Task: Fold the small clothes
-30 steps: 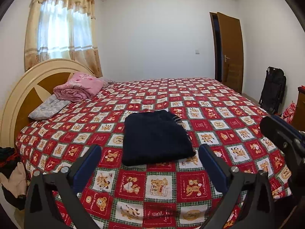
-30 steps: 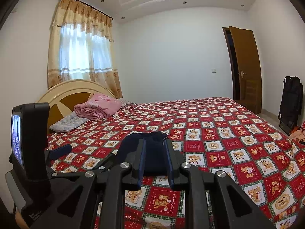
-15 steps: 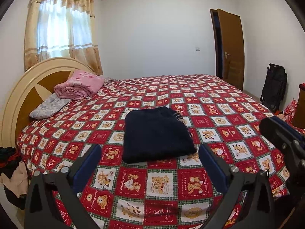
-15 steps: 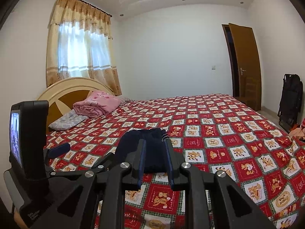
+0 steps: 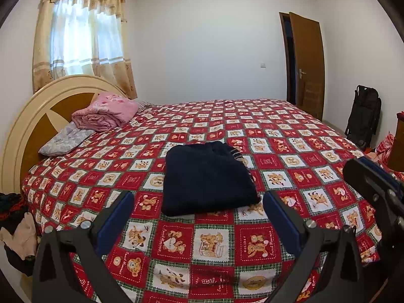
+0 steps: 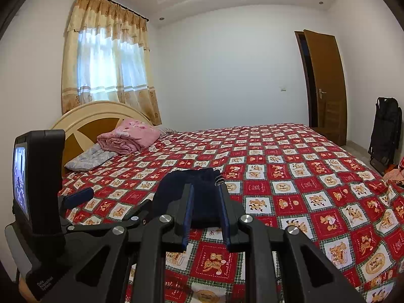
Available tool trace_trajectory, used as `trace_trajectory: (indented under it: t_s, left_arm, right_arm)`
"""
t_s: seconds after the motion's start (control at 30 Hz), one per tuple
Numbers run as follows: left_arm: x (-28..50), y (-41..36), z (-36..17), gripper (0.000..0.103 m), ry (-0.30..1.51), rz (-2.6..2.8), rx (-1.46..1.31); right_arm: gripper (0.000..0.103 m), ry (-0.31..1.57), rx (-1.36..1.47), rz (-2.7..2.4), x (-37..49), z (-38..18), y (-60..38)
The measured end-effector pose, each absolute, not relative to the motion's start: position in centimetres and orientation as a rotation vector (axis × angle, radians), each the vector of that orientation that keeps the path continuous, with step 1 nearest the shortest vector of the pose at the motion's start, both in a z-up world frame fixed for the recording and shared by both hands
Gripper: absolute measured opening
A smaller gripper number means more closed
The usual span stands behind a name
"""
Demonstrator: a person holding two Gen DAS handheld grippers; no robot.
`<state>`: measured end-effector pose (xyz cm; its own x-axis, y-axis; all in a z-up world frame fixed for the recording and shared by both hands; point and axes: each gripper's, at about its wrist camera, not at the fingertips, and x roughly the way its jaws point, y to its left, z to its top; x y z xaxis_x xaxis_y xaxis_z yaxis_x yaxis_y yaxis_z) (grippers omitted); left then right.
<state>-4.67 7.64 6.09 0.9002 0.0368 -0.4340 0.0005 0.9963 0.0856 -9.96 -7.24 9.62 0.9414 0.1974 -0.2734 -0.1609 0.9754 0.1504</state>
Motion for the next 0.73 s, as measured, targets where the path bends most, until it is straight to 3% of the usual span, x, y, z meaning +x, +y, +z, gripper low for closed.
trace_trajectory:
  t_s: [0.73]
  left_arm:
    - [-4.36, 7.73, 5.82, 0.103, 0.455, -0.009, 0.068]
  right_arm:
    - [0.021, 0.298, 0.131, 0.189, -9.72, 9.44, -7.59]
